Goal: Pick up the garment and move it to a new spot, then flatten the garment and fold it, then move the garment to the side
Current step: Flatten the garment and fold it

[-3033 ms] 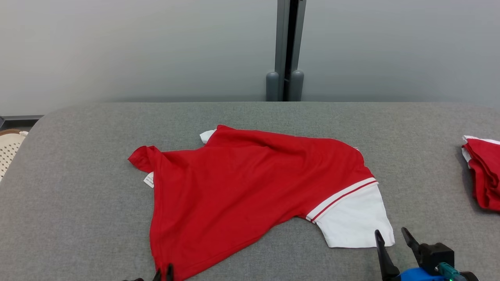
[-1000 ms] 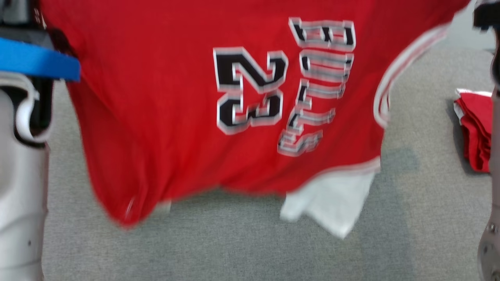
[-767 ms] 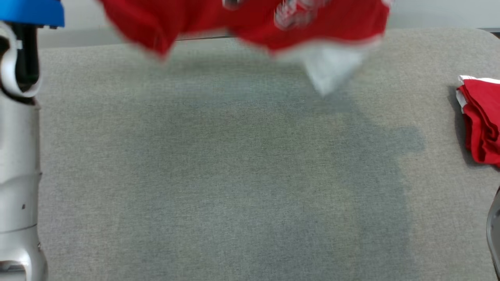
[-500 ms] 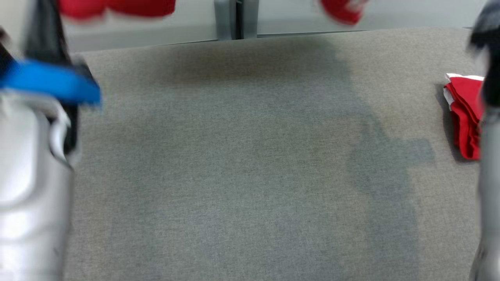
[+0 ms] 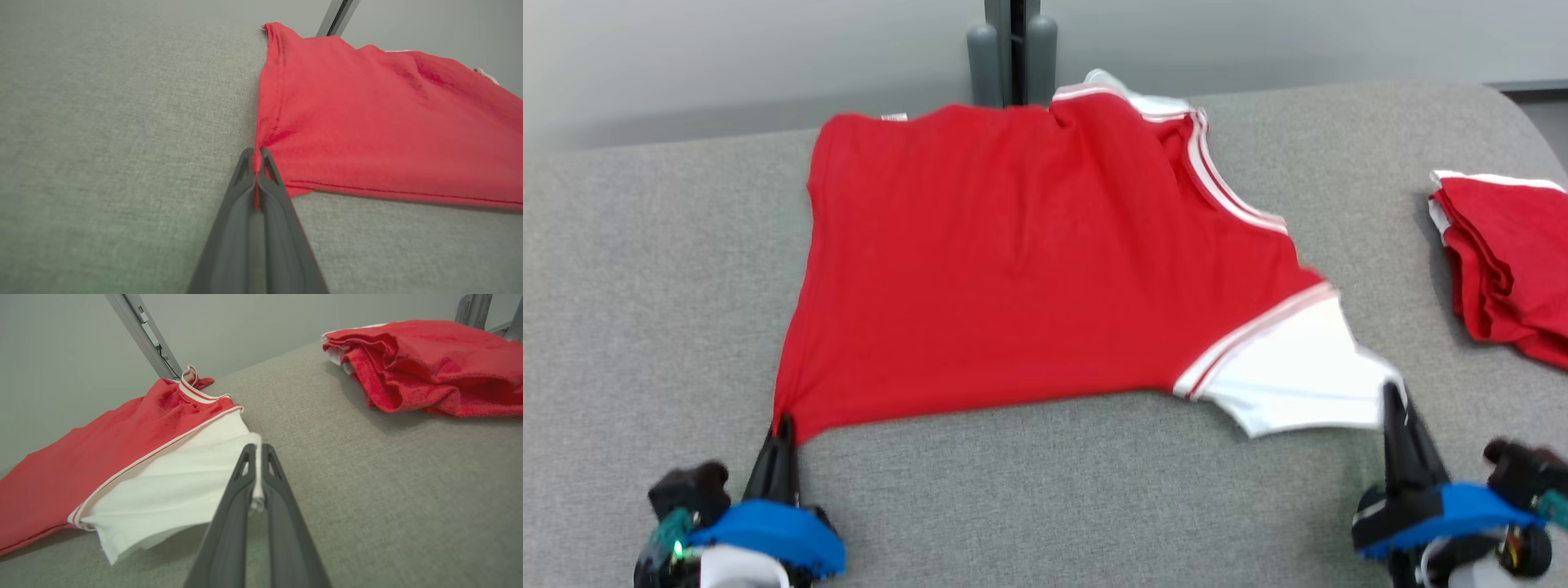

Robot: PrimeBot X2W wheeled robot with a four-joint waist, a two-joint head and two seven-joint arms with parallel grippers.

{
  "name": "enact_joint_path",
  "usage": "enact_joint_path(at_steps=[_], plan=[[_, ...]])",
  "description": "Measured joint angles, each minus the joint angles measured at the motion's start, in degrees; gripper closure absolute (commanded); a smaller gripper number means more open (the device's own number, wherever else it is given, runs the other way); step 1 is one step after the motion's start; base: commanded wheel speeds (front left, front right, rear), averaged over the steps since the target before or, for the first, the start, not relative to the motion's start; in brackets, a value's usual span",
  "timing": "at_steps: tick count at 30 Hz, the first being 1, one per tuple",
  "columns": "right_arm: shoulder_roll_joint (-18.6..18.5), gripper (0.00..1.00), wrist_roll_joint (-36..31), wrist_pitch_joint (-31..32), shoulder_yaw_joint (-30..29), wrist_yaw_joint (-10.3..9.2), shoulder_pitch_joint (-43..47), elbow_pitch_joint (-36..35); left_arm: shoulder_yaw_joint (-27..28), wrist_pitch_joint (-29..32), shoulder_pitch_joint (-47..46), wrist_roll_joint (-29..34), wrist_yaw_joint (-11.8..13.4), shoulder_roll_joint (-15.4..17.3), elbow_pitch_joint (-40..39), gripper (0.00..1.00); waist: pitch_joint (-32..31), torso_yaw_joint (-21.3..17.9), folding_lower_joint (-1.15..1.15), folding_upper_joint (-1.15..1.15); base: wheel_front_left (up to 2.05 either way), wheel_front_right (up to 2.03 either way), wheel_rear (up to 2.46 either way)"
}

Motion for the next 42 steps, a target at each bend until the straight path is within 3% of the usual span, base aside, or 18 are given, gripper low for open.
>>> enact_joint_path(at_steps=[9, 14, 20, 24, 30, 42], plan=[[0.5, 1.00, -0.9, 0.0, 0.3, 0.00, 11.9, -0.6, 3.9, -0.2, 12.7, 2.2, -0.1, -3.4, -2.8, 1.00, -6.4, 1.1, -0.01, 0.00, 0.00, 0.00, 0.00], [0.1, 1.00, -1.5, 0.0, -0.9, 0.02, 17.5, -2.2, 4.7, -0.2, 18.1, 2.6, -0.2, -3.7, -4.5, 1.00, -9.2, 1.9, -0.01, 0.00, 0.00, 0.00, 0.00], [0.0, 1.00, -1.3, 0.0, -2.5, 0.02, 21.6, -5.5, 2.6, -0.1, 21.9, 2.7, -0.1, -4.0, -8.1, 1.00, -10.7, 2.6, -0.01, 0.00, 0.00, 0.00, 0.00], [0.1, 1.00, -0.6, 0.0, -0.9, -0.02, 19.3, -7.4, 1.1, -0.1, 20.8, 2.4, -0.1, -3.8, -11.6, 1.00, -10.3, 2.6, -0.01, 0.00, 0.00, 0.00, 0.00], [0.5, 1.00, 1.4, 0.0, 0.3, -0.03, 8.9, -8.0, -1.2, -0.1, 13.3, 2.0, -0.1, -3.8, -15.1, 1.00, -7.8, 2.9, 0.01, 0.00, 0.00, 0.00, 0.00], [-0.6, 1.00, -0.6, -0.1, 0.0, -0.04, -9.4, -1.9, -2.3, -0.1, -2.2, 4.0, -0.1, -3.8, -8.4, 1.00, -1.0, 3.5, 0.02, 0.00, 0.00, 0.00, 0.00]])
